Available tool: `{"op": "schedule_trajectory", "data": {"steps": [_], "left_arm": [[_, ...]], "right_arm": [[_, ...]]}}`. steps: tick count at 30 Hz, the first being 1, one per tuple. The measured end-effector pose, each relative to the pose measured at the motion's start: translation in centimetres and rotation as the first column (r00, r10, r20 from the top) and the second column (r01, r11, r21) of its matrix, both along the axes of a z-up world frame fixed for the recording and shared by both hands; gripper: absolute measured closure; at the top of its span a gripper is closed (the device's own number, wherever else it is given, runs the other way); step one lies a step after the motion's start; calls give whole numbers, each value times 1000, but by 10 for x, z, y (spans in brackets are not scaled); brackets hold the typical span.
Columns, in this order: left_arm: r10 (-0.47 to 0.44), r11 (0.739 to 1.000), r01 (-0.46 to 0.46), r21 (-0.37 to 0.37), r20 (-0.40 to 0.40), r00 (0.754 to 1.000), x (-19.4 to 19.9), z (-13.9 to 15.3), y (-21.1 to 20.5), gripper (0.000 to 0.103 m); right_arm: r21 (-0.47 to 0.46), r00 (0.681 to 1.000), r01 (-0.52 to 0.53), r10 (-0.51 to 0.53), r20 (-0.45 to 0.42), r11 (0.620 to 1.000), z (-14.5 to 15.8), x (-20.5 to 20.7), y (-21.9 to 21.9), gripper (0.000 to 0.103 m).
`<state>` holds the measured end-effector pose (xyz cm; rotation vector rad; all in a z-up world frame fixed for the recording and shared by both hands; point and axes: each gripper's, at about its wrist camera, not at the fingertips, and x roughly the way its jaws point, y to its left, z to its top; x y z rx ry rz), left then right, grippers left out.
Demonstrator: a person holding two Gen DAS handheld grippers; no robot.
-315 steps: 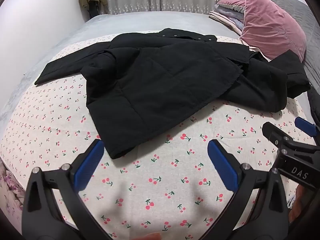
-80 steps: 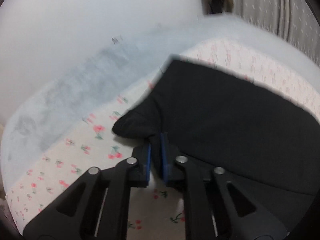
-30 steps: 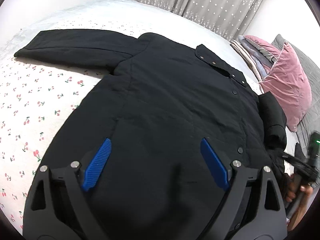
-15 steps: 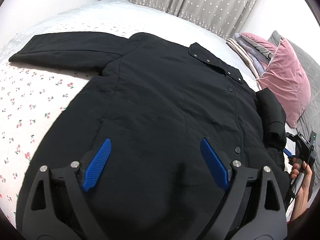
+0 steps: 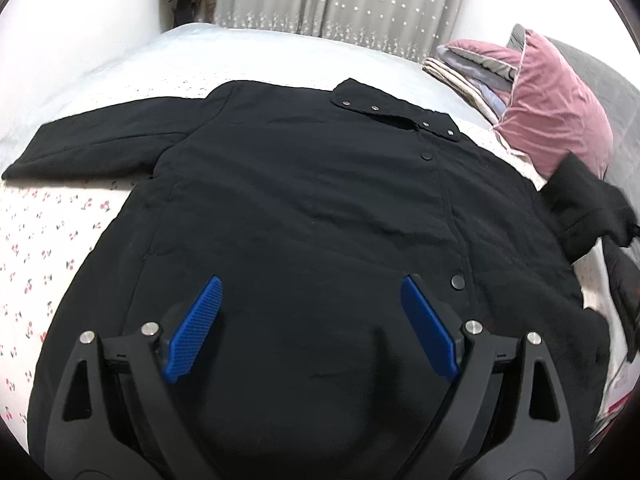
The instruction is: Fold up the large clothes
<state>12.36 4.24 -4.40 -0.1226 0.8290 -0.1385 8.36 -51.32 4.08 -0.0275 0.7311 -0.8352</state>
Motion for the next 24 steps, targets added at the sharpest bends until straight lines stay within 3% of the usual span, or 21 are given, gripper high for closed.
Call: {"op": "schedule_trajectory", "data": {"steps": [2, 5, 6, 9, 11, 14, 17, 19, 20, 22, 24], "left_arm": [[-5, 1000, 5, 3, -11, 1000, 2, -3, -3, 12], [-17, 1000, 17, 2, -41, 999, 6, -6, -4, 12], [-25, 1000, 26, 8, -46, 999, 8, -7, -3, 12], [-66, 994, 70, 81, -52, 996, 14, -1, 3, 12], [-113, 978, 118, 170, -40, 993, 23, 8, 11, 12], [-179, 924, 171, 341, -9, 984, 50, 23, 29, 12], [-235, 865, 207, 458, 4, 972, 97, 33, 38, 12], [-255, 857, 235, 460, -18, 967, 142, 35, 41, 12], [-260, 862, 242, 446, -21, 965, 160, 35, 41, 12], [-257, 883, 244, 401, -23, 966, 206, 32, 40, 12], [-252, 900, 240, 365, -16, 968, 240, 27, 36, 12]], "right_arm": [[-138, 993, 85, -95, -67, 987, -1, -14, -28, 84], [-174, 971, 103, -137, -194, 979, -24, -16, -54, 84], [-218, 947, 101, -161, -277, 971, -44, -11, -57, 84], [-140, 912, 110, -156, -379, 984, -82, -26, -58, 79], [-100, 931, 159, -183, -317, 982, -78, -37, -62, 62], [-52, 974, 169, -175, -144, 984, -41, -44, -62, 38], [20, 999, 46, -45, -31, 999, 0, -9, -42, 35], [134, 994, -111, 111, 11, 985, 10, 21, -18, 34], [183, 984, -175, 174, 25, 967, 11, 36, -2, 34], [312, 935, -350, 350, 58, 883, 6, 85, 41, 34], [404, 857, -497, 508, 90, 768, -10, 142, 91, 34]]}}
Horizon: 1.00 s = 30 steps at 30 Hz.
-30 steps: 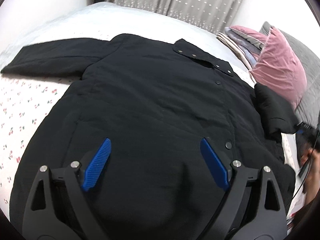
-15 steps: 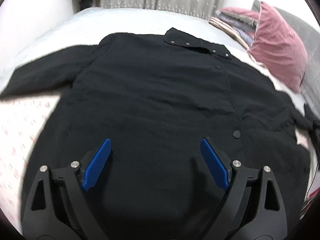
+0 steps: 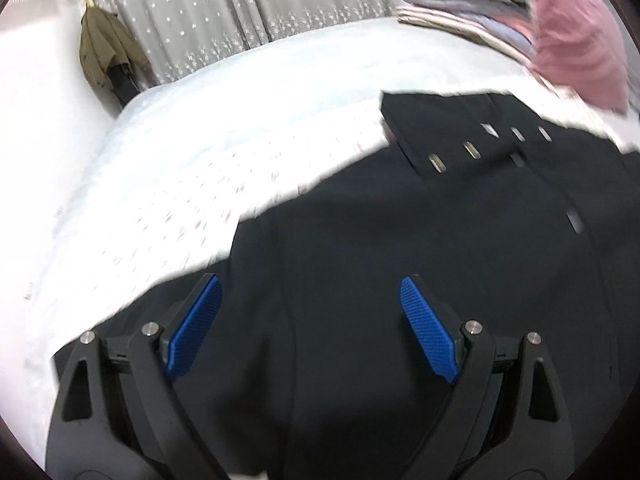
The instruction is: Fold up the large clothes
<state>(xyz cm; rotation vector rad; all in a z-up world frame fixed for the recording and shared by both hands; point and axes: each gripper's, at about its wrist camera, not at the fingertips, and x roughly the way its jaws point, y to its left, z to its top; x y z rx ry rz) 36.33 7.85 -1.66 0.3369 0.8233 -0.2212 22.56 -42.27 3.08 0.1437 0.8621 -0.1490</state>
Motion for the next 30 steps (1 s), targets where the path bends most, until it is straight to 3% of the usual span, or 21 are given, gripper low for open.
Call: {"op": "schedule_trajectory", "data": {"steps": [2, 6, 10, 11, 13, 14, 15, 16, 20, 23, 24, 25, 27, 28, 30], "left_arm": [[-5, 999, 4, -52, -6, 1000, 33, -8, -2, 12], [-56, 987, 49, -152, -46, 997, 75, -25, -5, 13], [-117, 976, 90, -196, -129, 985, 105, -44, -15, 14], [-124, 973, 90, -211, -153, 981, 110, -47, -17, 20], [-148, 960, 89, -266, -208, 967, 118, -56, -25, 42], [-154, 954, 88, -286, -217, 964, 117, -57, -30, 56], [-170, 950, 104, -295, -210, 963, 112, -56, -35, 86], [-189, 943, 122, -309, -200, 961, 107, -55, -39, 91], [-77, 956, 77, -282, 11, 997, 72, -26, -44, 93], [24, 942, 32, -333, 162, 987, 57, -10, -27, 93], [46, 941, 8, -337, 154, 987, 62, -14, -24, 92], [59, 947, -33, -321, 73, 996, 74, -32, -26, 92], [64, 969, -84, -232, -93, 994, 97, -67, -35, 81], [81, 970, -95, -223, -71, 994, 96, -64, -37, 77], [127, 978, -132, -161, -43, 991, 92, -51, -41, 56]], "right_arm": [[47, 992, -122, 123, -21, 991, -17, 45, 45, 34], [48, 956, -279, 282, -77, 959, -52, 114, 107, 34], [67, 945, -299, 305, -117, 952, -86, 163, 118, 35], [95, 943, -300, 311, -122, 949, -93, 169, 118, 35], [129, 938, -312, 327, -115, 941, -102, 173, 122, 41], [104, 935, -330, 340, -100, 938, -104, 172, 132, 50], [84, 923, -364, 372, -97, 927, -106, 171, 140, 63], [76, 915, -386, 392, -98, 919, -105, 170, 147, 86], [-238, 934, -355, 352, -54, 904, -84, 155, 195, 94], [-377, 947, -269, 315, 65, 886, -64, 154, 217, 94], [-394, 947, -253, 309, 84, 884, -65, 160, 222, 95], [-399, 950, -251, 303, 72, 882, -69, 166, 223, 94], [-401, 959, -284, 266, -102, 871, -112, 194, 231, 88], [-444, 961, -273, 258, -95, 854, -121, 194, 236, 86], [-493, 970, -241, 230, -84, 836, -114, 189, 238, 73]]}}
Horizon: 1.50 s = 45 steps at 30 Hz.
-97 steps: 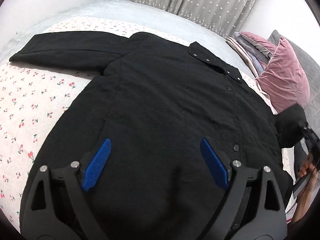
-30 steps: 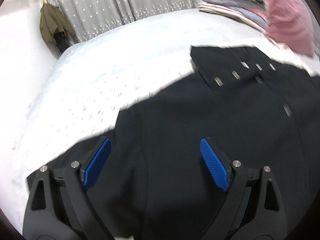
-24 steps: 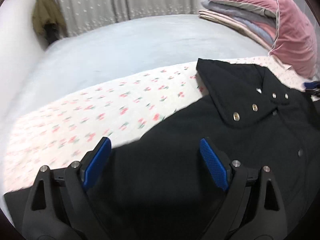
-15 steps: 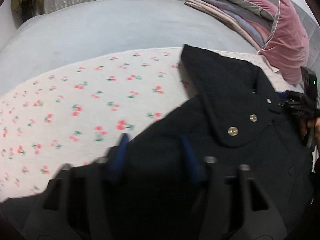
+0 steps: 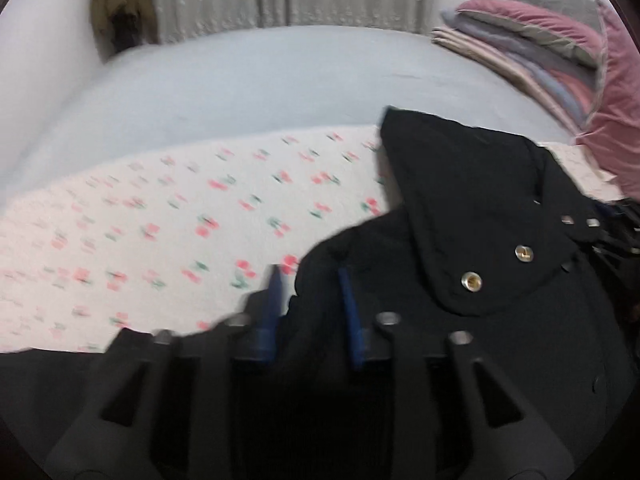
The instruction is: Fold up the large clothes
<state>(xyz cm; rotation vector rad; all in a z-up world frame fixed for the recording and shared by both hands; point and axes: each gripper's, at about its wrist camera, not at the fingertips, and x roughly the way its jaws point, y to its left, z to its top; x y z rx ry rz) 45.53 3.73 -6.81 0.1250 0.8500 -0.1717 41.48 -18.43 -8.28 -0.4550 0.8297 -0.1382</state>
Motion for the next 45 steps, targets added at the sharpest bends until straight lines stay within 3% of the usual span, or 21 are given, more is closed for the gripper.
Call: {"op": "schedule_trajectory", "data": {"steps": [2, 3, 5, 9, 15, 22, 27, 32, 36, 37, 38, 39, 40, 41, 42, 43, 45], "left_arm": [[17, 1000, -17, 5, 14, 1000, -17, 14, 4, 42], [12, 1000, -12, -12, 12, 1000, -26, 18, 10, 33], [-4, 999, 4, -48, 6, 1000, -52, 29, 23, 24], [47, 996, -48, -80, -26, 999, -106, 40, 56, 21], [120, 983, -137, -121, -133, 984, -200, 45, 112, 21], [106, 983, -134, -129, -202, 974, -306, 52, 151, 21], [54, 988, -92, -124, -284, 957, -366, 40, 167, 21], [22, 989, -74, -129, -368, 930, -415, 20, 185, 21], [-30, 972, -90, -217, -492, 870, -440, -4, 199, 21], [-54, 965, -91, -246, -524, 850, -445, -10, 199, 21], [-77, 961, -77, -267, -521, 850, -452, -12, 198, 22], [-92, 961, -56, -271, -505, 858, -456, -11, 196, 33], [-126, 956, -32, -293, -505, 854, -462, -9, 193, 48], [-152, 942, -33, -333, -516, 843, -463, -8, 192, 87], [-166, 920, -57, -388, -515, 841, -466, -5, 194, 92], [-143, 917, -67, -392, -482, 865, -471, 4, 196, 92], [-83, 954, -64, -291, -465, 882, -477, 4, 192, 92]], "right_arm": [[27, 1000, 20, -20, -4, 999, 10, -9, -10, 49], [95, 999, 37, -37, -8, 995, 22, -19, -21, 46], [212, 999, 53, -51, -18, 976, 39, -45, -41, 37], [350, 996, 78, -61, -59, 933, 64, -108, -67, 34], [414, 996, 81, -58, -70, 907, 100, -228, -74, 29], [505, 989, 132, -78, -127, 853, 118, -338, -118, 27], [540, 980, 169, -79, -185, 824, 110, -414, -141, 27], [621, 946, 254, -57, -319, 742, 75, -480, -158, 27], [691, 901, 340, -12, -433, 638, 39, -516, -164, 27], [695, 887, 359, 4, -462, 623, 30, -522, -161, 27], [695, 878, 363, 21, -478, 620, 24, -529, -157, 27], [702, 900, 314, 35, -435, 639, 27, -539, -151, 30], [717, 901, 287, 74, -427, 636, 29, -544, -145, 52], [740, 898, 281, 105, -427, 611, 31, -547, -142, 85], [748, 900, 275, 112, -421, 604, 37, -550, -140, 94], [732, 916, 242, 98, -389, 637, 48, -553, -137, 94], [669, 938, 194, 63, -340, 717, 64, -560, -136, 94]]}}
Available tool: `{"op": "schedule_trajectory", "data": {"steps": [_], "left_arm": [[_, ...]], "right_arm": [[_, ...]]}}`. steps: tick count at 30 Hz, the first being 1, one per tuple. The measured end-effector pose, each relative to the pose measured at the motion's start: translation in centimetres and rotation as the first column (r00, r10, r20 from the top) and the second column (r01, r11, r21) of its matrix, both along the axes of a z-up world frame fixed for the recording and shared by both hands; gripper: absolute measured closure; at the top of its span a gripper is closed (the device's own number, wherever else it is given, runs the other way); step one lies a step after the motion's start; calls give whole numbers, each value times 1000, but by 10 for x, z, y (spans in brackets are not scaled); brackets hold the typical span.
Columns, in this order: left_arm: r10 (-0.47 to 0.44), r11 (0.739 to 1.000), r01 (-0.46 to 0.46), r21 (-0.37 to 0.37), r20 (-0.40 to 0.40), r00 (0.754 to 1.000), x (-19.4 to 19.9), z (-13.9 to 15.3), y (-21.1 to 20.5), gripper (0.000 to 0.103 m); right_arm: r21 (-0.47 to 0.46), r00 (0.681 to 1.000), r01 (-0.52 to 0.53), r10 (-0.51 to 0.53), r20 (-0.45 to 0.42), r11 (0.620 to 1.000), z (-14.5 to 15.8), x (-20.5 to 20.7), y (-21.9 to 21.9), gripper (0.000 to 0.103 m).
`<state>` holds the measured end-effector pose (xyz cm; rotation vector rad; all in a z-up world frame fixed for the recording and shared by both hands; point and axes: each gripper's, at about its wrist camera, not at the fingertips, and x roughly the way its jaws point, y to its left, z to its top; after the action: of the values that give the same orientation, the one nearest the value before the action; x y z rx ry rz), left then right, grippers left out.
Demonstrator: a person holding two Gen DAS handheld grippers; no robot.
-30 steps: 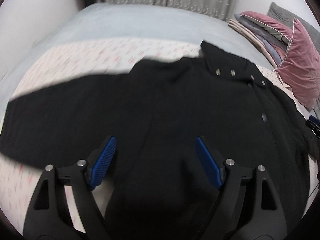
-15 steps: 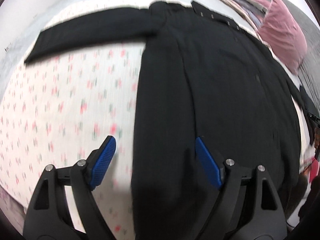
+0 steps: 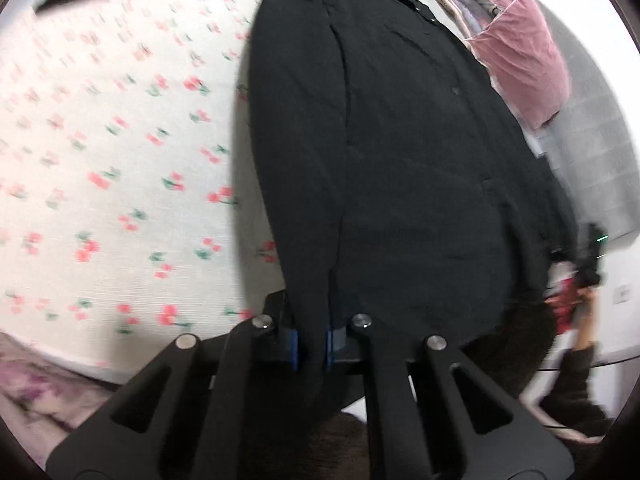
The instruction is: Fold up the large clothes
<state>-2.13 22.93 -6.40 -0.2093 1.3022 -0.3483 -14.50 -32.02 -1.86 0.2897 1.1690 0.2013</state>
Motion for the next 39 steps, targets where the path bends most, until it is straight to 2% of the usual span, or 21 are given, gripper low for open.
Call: {"op": "schedule_trajectory", "data": {"steps": [1, 2, 3, 4, 5, 7, 9, 11, 13, 16, 20, 24, 26, 28, 29, 30, 31, 33, 35, 37, 39], "left_arm": [[-7, 994, 9, 112, -23, 1000, -1, -11, -9, 91], [-24, 988, 25, 155, -8, 1000, -2, -12, -16, 88], [-43, 974, 37, 222, 21, 999, -3, -7, -25, 79], [-57, 953, 38, 301, 55, 997, -6, 0, -35, 75], [-76, 931, 36, 362, 96, 992, -11, 8, -44, 69], [-141, 890, 39, 455, 192, 971, -26, 24, -64, 64], [-239, 876, 78, 475, 289, 927, -49, 40, -87, 45], [-328, 874, 133, 467, 366, 871, -75, 47, -108, 35], [-422, 856, 204, 476, 412, 808, -95, 49, -130, 34], [-584, 799, 393, 455, 433, 687, -126, 42, -169, 34], [-701, 709, 518, 478, 407, 585, -143, 23, -210, 34], [-776, 629, 595, 501, 362, 516, -147, -1, -234, 34], [-809, 585, 599, 547, 336, 482, -153, -13, -245, 35], [-828, 554, 586, 591, 322, 458, -155, -23, -256, 49], [-831, 550, 581, 600, 321, 455, -153, -21, -257, 68], [-827, 558, 598, 575, 327, 457, -151, -18, -255, 83], [-811, 585, 627, 515, 343, 474, -148, -11, -250, 94], [-729, 681, 648, 339, 398, 557, -133, 8, -232, 97], [-644, 747, 638, 186, 442, 625, -122, 18, -221, 98], [-587, 776, 626, 75, 450, 674, -111, 26, -208, 98], [-561, 783, 622, 18, 453, 693, -110, 26, -206, 99]], "right_arm": [[-84, 999, 12, -15, -33, 996, -5, 2, 0, 94], [-168, 995, 13, -28, -91, 986, -16, 7, 2, 91], [-239, 989, -3, -32, -144, 971, -29, 11, 7, 87], [-283, 990, -6, -35, -139, 959, -30, 12, 13, 85], [-328, 992, -3, -39, -123, 945, -24, 11, 20, 77], [-416, 996, 13, -47, -73, 909, -10, 7, 32, 65], [-494, 999, 24, -8, 35, 869, 12, -7, 50, 55], [-499, 988, 1, 77, 136, 867, 34, -27, 73, 42], [-483, 964, -52, 170, 205, 874, 47, -43, 96, 41], [-467, 901, -191, 343, 265, 863, 54, -64, 145, 41], [-457, 838, -327, 477, 264, 827, 45, -80, 192, 40], [-477, 779, -429, 582, 235, 767, 21, -98, 219, 40], [-488, 768, -448, 602, 218, 749, 7, -98, 224, 40], [-491, 760, -464, 617, 206, 737, -8, -99, 238, 40], [-486, 755, -476, 624, 201, 733, -13, -99, 242, 40], [-484, 751, -485, 630, 197, 729, -17, -99, 245, 40], [-485, 746, -493, 638, 193, 722, -21, -100, 247, 40], [-500, 735, -502, 653, 182, 705, -30, -112, 256, 40], [-522, 721, -515, 673, 167, 680, -37, -111, 264, 41], [-556, 705, -508, 688, 171, 659, -46, -111, 274, 41], [-593, 688, -491, 702, 186, 639, -50, -107, 287, 41]]}}
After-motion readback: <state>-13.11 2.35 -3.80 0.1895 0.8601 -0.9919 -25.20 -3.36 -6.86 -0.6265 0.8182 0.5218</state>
